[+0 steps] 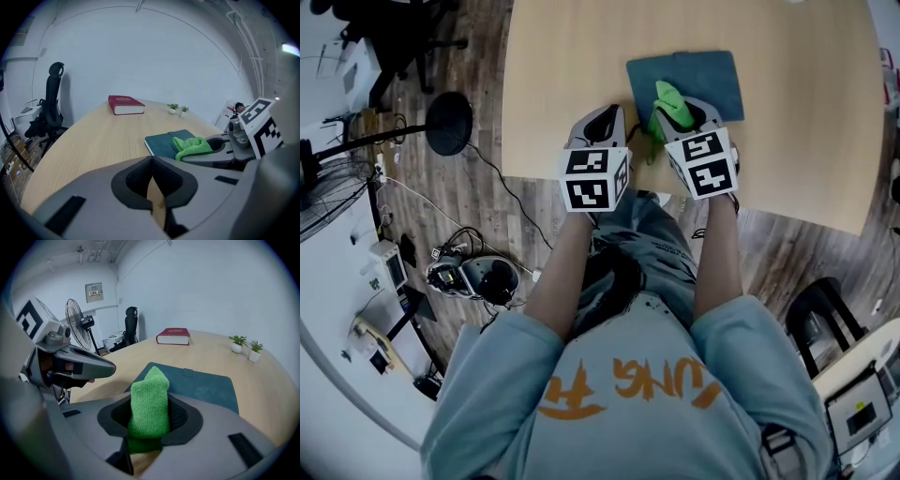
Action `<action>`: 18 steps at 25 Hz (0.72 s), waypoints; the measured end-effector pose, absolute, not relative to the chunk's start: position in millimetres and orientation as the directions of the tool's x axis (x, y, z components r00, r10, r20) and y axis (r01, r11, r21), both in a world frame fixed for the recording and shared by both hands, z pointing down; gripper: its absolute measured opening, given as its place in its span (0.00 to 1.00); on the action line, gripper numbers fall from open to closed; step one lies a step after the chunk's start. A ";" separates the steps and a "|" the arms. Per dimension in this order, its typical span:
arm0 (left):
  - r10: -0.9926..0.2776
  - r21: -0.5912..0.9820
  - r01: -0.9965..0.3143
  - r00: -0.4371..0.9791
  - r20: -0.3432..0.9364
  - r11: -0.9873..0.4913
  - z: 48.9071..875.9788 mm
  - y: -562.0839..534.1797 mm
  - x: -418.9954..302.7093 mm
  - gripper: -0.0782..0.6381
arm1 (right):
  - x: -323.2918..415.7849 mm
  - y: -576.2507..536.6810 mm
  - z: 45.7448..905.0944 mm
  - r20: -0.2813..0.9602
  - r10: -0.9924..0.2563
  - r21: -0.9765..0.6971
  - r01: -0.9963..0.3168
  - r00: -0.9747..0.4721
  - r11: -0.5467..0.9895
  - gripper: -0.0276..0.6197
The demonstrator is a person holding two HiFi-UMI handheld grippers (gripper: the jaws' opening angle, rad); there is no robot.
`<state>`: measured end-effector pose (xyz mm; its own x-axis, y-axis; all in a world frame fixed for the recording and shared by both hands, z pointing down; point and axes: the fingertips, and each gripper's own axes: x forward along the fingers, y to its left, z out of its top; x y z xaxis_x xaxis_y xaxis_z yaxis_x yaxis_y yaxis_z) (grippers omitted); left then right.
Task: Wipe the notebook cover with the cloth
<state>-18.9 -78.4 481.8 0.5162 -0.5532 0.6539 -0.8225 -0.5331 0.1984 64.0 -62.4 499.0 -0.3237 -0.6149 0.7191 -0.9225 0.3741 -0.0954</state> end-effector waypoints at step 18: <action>-0.519 0.202 -0.789 0.548 0.656 -0.580 481.3 -67.1 0.9 0.13 | 104.1 -56.0 499.5 0.733 -0.643 -0.073 -0.965 -0.223 0.252 0.25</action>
<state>0.9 -67.1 481.3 0.5484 -0.5186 0.6559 -0.7894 -0.5798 0.2016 104.1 -56.0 499.5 -0.2229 -0.6431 0.7326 -0.9651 0.2515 -0.0729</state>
